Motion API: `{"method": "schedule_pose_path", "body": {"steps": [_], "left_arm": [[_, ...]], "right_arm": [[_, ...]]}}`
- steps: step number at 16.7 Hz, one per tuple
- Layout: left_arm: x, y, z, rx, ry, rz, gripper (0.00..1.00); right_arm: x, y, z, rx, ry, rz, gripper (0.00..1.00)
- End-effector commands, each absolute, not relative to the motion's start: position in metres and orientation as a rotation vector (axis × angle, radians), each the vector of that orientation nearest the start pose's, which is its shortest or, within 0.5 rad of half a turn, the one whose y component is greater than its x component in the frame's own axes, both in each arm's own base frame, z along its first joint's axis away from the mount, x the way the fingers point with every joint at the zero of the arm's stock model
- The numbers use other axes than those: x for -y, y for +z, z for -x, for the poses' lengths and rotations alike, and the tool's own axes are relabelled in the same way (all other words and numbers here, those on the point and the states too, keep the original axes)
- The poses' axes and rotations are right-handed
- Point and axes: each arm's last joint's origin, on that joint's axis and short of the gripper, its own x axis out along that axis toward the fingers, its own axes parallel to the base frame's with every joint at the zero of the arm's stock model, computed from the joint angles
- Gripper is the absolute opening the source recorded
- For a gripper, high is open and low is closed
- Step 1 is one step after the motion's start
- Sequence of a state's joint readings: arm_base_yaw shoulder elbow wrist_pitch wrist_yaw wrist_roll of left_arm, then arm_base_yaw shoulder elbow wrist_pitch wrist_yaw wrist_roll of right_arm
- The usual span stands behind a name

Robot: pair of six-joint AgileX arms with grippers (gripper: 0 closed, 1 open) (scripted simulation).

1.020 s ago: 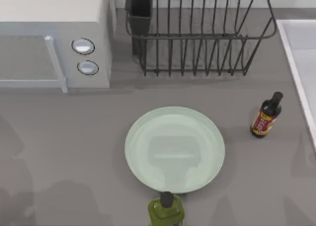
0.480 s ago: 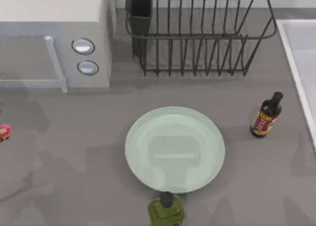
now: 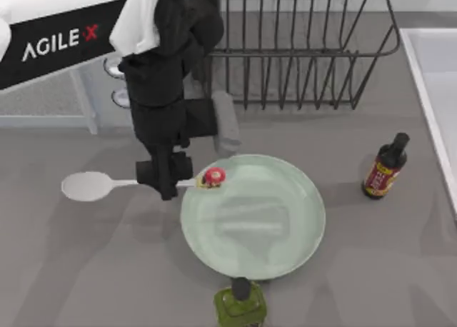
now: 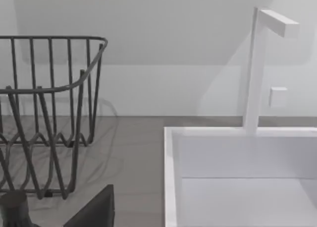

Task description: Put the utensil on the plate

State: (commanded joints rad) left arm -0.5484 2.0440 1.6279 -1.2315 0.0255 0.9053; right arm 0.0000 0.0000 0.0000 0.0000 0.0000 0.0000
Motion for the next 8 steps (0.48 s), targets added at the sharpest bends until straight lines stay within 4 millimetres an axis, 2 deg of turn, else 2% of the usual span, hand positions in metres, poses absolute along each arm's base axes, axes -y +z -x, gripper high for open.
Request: {"method": "schedule_pose_path", "body": {"steps": [2, 4, 6, 8], "left_arm": [[0.252, 0.186, -0.324, -1.290, -1.185, -1.145, 0.00], [0.287, 0.182, -0.316, -1.248, -1.192, -1.168, 0.00], [0.303, 0.180, -0.311, -1.225, -1.192, -1.176, 0.00], [0.305, 0.180, -0.311, -1.223, -1.192, -1.176, 0.00]], "right_arm": [[0.001, 0.160, -0.106, 0.000, 0.000, 0.000, 1.00], [0.001, 0.160, -0.106, 0.000, 0.000, 0.000, 1.00], [0.001, 0.160, -0.106, 0.000, 0.000, 0.000, 1.00], [0.001, 0.160, -0.106, 0.000, 0.000, 0.000, 1.00]]}}
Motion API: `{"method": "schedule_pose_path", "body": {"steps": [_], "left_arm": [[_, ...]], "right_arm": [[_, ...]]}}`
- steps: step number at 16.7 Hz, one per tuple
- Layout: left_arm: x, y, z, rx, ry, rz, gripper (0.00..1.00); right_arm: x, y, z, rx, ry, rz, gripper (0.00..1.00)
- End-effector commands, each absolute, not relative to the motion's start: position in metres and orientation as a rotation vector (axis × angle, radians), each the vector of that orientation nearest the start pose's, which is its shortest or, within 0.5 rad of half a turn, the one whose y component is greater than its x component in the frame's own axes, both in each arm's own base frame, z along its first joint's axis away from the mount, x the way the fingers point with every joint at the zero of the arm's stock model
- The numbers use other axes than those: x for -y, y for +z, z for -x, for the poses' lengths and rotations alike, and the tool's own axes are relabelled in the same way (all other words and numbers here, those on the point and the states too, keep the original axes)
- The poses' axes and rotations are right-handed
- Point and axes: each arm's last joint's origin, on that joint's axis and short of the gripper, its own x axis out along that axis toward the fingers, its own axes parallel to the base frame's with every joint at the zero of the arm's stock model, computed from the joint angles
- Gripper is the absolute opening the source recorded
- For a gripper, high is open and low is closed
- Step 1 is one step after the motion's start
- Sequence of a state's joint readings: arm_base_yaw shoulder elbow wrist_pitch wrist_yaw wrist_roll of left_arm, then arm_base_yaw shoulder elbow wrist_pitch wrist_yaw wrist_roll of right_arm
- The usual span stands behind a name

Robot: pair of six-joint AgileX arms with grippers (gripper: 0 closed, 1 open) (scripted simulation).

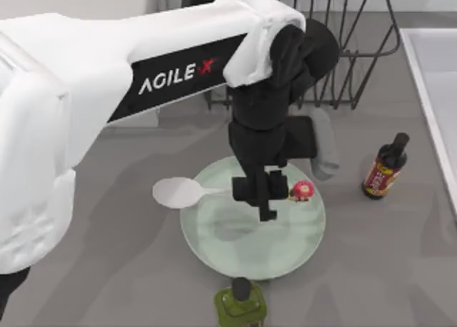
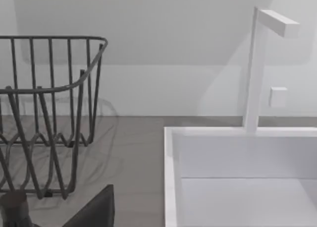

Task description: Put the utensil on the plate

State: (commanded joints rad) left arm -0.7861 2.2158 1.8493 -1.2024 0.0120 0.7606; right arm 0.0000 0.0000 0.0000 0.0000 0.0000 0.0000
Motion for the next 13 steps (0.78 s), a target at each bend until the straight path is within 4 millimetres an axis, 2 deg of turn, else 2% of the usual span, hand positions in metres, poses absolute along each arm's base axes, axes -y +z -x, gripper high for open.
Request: {"method": "schedule_pose_path", "body": {"steps": [5, 13], "left_arm": [[0.305, 0.182, -0.311, -1.207, -1.186, -1.178, 0.00], [0.323, 0.192, -0.318, -1.041, -1.127, -1.185, 0.00]], "right_arm": [[0.001, 0.160, -0.106, 0.000, 0.000, 0.000, 1.00], [0.001, 0.160, -0.106, 0.000, 0.000, 0.000, 1.00]]}}
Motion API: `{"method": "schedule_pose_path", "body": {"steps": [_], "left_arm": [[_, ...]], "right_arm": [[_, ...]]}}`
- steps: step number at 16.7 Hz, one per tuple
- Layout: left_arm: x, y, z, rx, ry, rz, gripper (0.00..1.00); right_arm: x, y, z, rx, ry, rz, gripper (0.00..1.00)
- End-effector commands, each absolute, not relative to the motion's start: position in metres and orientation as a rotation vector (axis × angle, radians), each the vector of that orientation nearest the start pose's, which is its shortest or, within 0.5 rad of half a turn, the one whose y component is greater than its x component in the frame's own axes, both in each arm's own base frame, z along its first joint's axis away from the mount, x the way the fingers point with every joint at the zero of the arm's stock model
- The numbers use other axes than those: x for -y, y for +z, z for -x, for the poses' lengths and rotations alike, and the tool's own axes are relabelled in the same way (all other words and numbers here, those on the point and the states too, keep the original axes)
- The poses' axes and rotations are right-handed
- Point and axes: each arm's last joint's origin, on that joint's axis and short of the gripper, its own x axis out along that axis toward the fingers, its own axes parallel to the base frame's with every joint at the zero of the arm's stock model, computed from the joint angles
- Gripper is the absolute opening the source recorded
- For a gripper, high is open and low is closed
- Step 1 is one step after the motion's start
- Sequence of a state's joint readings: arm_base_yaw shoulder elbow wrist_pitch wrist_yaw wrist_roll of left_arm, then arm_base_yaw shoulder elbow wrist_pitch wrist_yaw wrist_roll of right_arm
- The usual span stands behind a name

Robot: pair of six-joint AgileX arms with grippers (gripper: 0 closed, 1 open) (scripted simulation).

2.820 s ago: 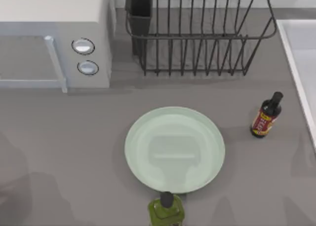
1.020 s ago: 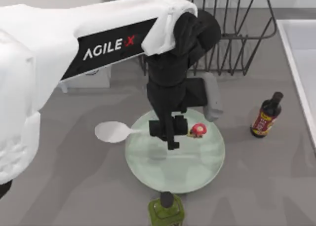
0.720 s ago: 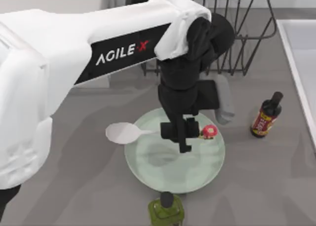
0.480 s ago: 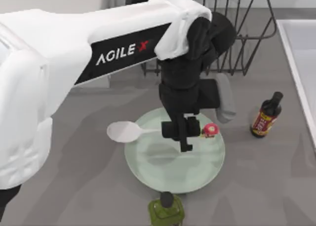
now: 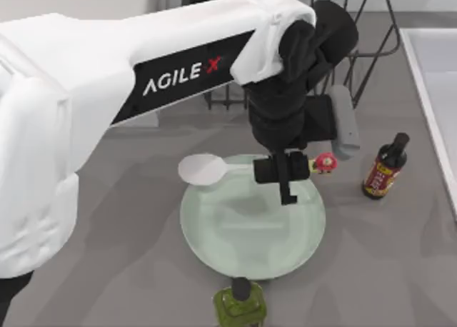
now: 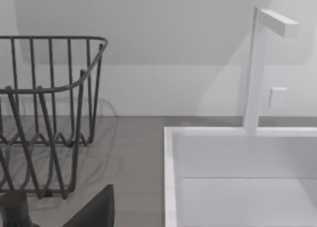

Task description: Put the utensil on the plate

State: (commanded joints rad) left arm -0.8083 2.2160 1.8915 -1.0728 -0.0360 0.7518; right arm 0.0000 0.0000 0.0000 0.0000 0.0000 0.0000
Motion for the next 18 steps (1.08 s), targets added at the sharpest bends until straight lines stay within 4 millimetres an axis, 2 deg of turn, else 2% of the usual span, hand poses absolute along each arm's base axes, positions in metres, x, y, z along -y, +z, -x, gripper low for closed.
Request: {"method": "schedule_pose_path", "body": {"steps": [4, 9, 13, 18], "left_arm": [[0.327, 0.198, -0.322, -0.965, -1.093, -1.172, 0.00], [0.321, 0.197, -0.325, -0.958, -1.091, -1.151, 0.00], [0.314, 0.185, -0.323, -1.020, -1.115, -1.152, 0.00], [0.307, 0.155, -0.315, -1.148, -1.165, -1.169, 0.00]], "right_arm": [[0.001, 0.160, -0.106, 0.000, 0.000, 0.000, 1.00], [0.001, 0.160, -0.106, 0.000, 0.000, 0.000, 1.00], [0.001, 0.160, -0.106, 0.000, 0.000, 0.000, 1.00], [0.001, 0.160, -0.106, 0.000, 0.000, 0.000, 1.00]]}}
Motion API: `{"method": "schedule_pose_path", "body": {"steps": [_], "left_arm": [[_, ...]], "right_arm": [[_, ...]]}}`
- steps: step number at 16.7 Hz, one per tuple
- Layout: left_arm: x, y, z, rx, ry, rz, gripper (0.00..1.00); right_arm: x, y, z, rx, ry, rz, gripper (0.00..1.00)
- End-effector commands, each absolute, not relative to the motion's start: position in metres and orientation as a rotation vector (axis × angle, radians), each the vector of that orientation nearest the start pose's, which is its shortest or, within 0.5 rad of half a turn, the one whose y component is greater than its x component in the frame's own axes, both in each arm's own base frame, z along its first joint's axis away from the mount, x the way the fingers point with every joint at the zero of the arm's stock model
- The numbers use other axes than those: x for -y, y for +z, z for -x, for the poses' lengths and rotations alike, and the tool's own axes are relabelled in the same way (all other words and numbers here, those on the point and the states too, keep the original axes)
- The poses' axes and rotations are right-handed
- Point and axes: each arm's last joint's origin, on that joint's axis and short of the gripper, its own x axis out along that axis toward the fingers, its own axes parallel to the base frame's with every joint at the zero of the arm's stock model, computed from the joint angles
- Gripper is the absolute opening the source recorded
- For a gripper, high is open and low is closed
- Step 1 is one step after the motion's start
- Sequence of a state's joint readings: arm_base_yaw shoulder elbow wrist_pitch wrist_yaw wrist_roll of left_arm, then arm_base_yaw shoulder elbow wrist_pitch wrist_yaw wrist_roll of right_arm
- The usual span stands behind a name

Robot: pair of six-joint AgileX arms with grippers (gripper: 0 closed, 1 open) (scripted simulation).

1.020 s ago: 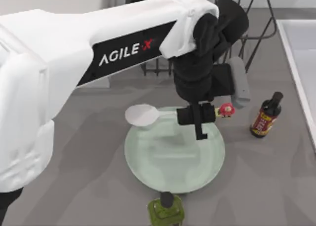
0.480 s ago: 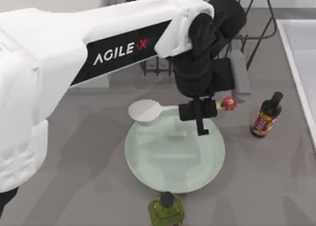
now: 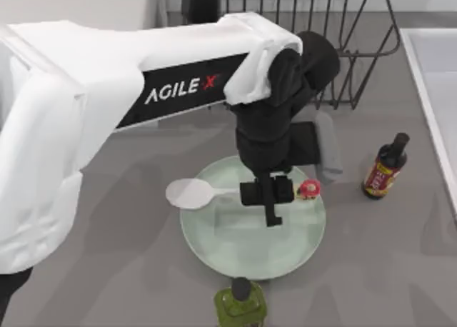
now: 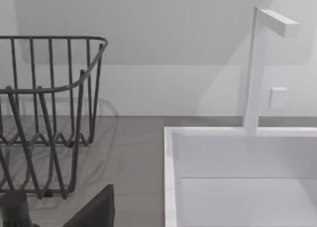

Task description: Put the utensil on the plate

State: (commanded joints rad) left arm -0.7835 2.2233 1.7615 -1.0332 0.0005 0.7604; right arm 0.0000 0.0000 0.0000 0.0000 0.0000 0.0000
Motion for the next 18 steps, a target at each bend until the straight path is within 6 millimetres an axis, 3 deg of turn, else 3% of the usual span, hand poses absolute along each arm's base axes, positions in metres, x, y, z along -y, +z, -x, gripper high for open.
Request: {"method": "schedule_pose_path", "body": {"steps": [3, 7, 18], "left_arm": [[0.304, 0.135, -0.311, -1.223, -1.192, -1.176, 0.00], [0.304, 0.135, -0.311, -1.223, -1.192, -1.176, 0.00], [0.304, 0.135, -0.311, -1.223, -1.192, -1.176, 0.83]], "right_arm": [[0.001, 0.160, -0.106, 0.000, 0.000, 0.000, 1.00], [0.001, 0.160, -0.106, 0.000, 0.000, 0.000, 1.00], [0.001, 0.160, -0.106, 0.000, 0.000, 0.000, 1.00]]}}
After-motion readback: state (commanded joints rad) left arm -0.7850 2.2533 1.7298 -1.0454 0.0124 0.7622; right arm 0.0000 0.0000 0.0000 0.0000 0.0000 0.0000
